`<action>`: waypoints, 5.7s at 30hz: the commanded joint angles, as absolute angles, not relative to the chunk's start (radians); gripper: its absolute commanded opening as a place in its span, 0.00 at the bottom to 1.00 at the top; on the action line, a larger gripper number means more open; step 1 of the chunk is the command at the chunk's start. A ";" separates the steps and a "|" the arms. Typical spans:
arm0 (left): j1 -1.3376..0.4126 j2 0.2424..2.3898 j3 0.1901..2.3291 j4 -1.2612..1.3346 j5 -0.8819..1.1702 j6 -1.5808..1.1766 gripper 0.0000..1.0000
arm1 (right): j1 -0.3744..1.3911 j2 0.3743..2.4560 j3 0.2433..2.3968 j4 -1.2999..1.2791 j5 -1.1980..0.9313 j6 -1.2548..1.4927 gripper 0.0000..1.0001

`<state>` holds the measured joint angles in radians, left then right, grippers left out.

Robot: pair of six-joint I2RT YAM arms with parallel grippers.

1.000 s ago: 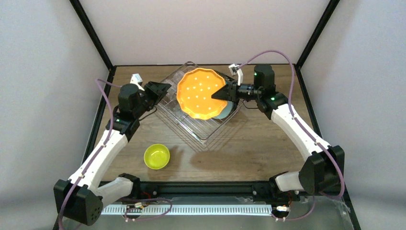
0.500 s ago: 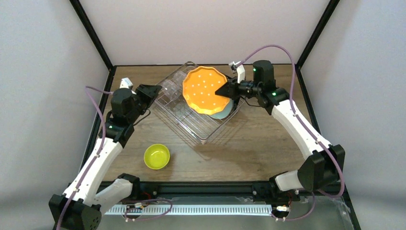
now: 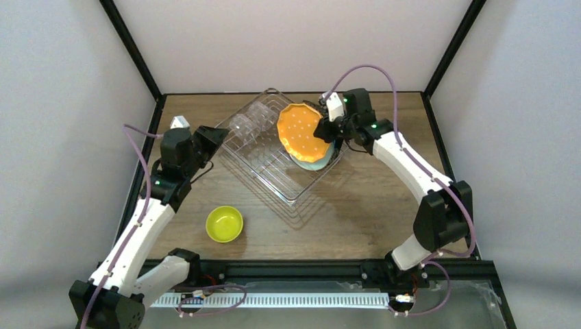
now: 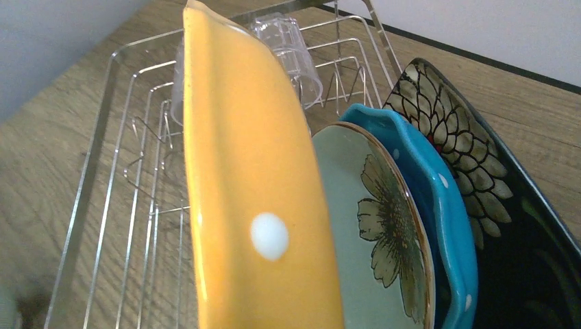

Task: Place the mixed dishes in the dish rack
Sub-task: Pass from the left arm to the right, then insert the plate into the dish rack.

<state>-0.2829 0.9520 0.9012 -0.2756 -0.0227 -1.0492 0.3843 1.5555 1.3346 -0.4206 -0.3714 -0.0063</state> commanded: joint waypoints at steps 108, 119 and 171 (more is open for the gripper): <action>-0.279 0.983 0.877 -0.298 -0.078 -0.950 1.00 | 0.632 1.618 1.045 0.130 0.248 -0.147 0.84; -0.278 0.979 0.878 -0.298 -0.075 -0.950 1.00 | 0.634 1.605 1.078 0.122 0.290 -0.172 0.86; -0.279 0.870 0.987 -0.875 -0.207 -0.873 1.00 | 0.897 1.682 1.633 -0.577 -0.078 -0.116 0.87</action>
